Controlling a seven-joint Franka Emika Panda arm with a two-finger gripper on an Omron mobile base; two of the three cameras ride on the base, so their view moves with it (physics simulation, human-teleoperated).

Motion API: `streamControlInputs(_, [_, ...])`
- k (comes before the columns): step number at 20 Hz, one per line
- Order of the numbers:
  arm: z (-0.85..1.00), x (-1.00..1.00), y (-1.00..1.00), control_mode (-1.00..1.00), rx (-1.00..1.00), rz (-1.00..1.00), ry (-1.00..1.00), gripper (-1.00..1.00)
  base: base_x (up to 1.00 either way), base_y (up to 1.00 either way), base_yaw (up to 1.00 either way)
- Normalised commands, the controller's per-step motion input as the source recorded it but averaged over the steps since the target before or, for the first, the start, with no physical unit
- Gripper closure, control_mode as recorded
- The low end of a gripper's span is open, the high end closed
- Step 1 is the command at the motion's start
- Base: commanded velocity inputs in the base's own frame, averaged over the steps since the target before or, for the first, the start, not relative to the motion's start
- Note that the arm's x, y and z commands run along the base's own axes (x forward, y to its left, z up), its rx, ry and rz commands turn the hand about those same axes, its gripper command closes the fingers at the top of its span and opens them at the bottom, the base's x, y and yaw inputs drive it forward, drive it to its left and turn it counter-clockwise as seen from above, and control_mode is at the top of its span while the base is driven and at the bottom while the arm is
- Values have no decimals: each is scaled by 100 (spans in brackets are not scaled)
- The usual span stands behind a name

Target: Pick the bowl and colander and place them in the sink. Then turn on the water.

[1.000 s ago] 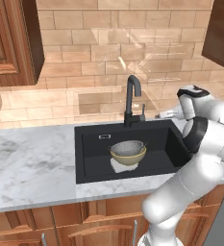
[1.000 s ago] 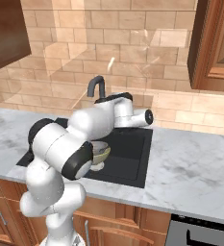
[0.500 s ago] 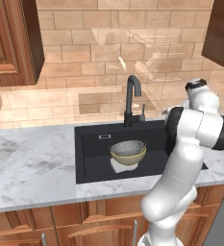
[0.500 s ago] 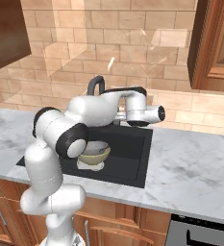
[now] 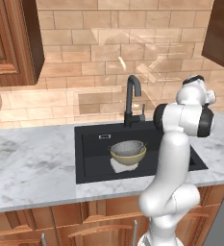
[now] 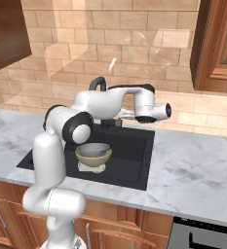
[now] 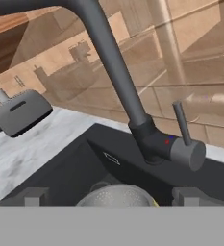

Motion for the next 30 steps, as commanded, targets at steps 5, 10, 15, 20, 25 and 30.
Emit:
streamControlInputs(5, [-10,21,0,-100,0,2,-3,-100,0,0,0])
streamControlInputs(10, [-9,9,6,-100,0,4,-7,-100,0,0,0])
streamControlInputs(15, [-13,0,45,-100,0,3,-11,-100,0,0,0])
streamControlInputs(20, [-7,0,63,-100,0,3,-11,-100,0,0,0])
streamControlInputs(25, [-2,1,23,-100,0,4,-5,-100,0,0,0])
streamControlInputs(30, [-5,3,4,-100,-3,5,-3,-100,0,0,0])
